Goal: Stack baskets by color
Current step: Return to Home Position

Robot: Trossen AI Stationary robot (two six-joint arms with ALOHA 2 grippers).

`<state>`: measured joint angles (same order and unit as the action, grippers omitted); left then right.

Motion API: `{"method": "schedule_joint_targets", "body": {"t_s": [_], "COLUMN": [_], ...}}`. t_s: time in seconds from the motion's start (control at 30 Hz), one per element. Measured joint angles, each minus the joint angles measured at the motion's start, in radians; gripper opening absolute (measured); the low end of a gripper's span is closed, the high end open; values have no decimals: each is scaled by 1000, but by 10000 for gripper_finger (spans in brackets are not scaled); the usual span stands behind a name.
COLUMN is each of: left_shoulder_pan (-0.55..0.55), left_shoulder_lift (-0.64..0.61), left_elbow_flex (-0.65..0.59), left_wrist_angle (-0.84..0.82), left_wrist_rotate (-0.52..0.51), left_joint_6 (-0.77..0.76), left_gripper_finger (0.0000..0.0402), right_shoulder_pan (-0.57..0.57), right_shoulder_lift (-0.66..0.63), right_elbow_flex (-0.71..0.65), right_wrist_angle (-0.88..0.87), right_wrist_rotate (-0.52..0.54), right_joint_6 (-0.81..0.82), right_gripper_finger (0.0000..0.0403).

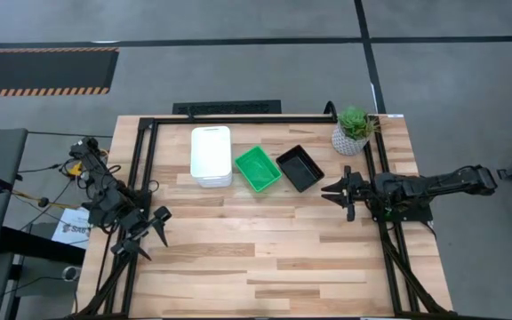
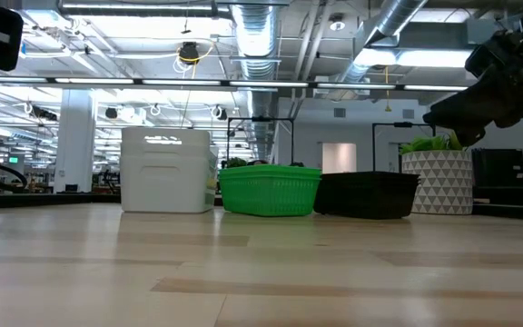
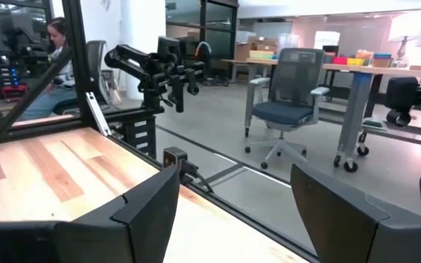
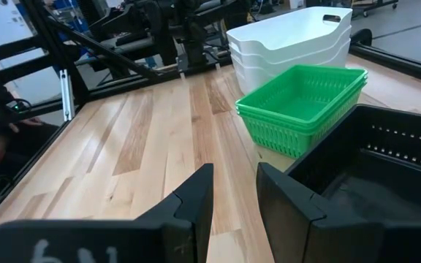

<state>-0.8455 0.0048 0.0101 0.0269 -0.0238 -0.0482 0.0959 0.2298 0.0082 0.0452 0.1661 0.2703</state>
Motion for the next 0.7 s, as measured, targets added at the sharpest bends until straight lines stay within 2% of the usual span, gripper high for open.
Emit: {"method": "schedule_joint_targets", "body": {"t_s": [0.7], "left_shoulder_pan": [0], "left_shoulder_lift": [0], "left_elbow_flex": [-1], "left_wrist_angle": [0], "left_wrist_rotate": [0], "left_joint_6": [-12], "left_gripper_finger": [254], "right_shoulder_pan": [0], "right_shoulder_lift": [0], "right_elbow_flex": [0], "right_wrist_angle": [0], "right_wrist_rotate": [0], "right_joint_6": [0], "right_gripper_finger": [130]}}
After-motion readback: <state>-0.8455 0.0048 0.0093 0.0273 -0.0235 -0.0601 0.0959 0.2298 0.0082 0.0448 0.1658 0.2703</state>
